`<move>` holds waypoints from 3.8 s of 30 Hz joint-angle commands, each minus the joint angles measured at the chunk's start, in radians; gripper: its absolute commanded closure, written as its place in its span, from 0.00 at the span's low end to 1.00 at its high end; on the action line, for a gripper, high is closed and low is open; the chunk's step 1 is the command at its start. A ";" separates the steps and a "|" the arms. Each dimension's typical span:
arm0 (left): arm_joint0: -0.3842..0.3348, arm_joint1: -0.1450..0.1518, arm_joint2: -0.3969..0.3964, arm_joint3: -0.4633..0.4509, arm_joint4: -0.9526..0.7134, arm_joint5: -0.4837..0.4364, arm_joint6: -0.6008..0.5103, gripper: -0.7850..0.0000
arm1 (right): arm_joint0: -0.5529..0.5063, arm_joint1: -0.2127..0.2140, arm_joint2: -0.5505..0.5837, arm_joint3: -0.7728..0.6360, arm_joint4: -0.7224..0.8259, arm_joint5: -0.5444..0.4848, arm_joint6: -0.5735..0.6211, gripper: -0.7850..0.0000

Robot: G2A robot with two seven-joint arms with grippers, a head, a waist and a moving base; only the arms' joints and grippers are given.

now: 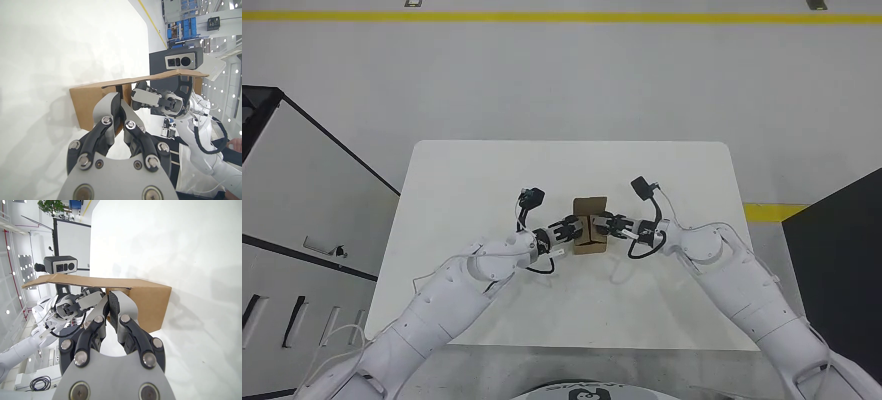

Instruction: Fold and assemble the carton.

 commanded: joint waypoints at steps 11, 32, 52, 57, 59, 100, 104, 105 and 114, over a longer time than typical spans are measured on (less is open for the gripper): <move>0.010 -0.009 -0.016 -0.001 0.015 -0.002 -0.012 1.00 | -0.002 -0.005 0.009 0.005 -0.009 0.003 0.007 1.00; 0.022 -0.024 -0.044 -0.006 0.038 -0.001 -0.027 1.00 | -0.008 -0.012 0.028 0.005 -0.014 -0.003 0.017 1.00; 0.031 -0.037 -0.065 0.002 0.053 -0.004 -0.045 1.00 | -0.010 -0.021 0.035 0.010 -0.022 -0.003 0.023 1.00; 0.033 -0.040 -0.071 0.001 0.058 -0.004 -0.046 1.00 | -0.009 -0.023 0.037 0.009 -0.026 -0.003 0.026 1.00; 0.034 -0.041 -0.075 -0.002 0.059 -0.005 -0.047 1.00 | -0.009 -0.023 0.041 0.004 -0.025 -0.005 0.024 1.00; 0.077 -0.053 -0.122 -0.019 0.094 -0.002 -0.068 1.00 | -0.014 -0.037 0.043 -0.004 -0.061 0.014 0.037 1.00; 0.081 -0.054 -0.128 -0.029 0.097 0.000 -0.066 1.00 | -0.017 -0.037 0.051 -0.009 -0.058 0.011 0.033 1.00; 0.082 -0.054 -0.131 -0.034 0.100 0.000 -0.066 1.00 | -0.020 -0.036 0.057 -0.011 -0.058 0.010 0.032 1.00; 0.148 -0.034 -0.206 -0.181 0.076 0.009 -0.124 0.00 | -0.082 -0.006 0.191 -0.082 0.057 -0.055 0.114 0.00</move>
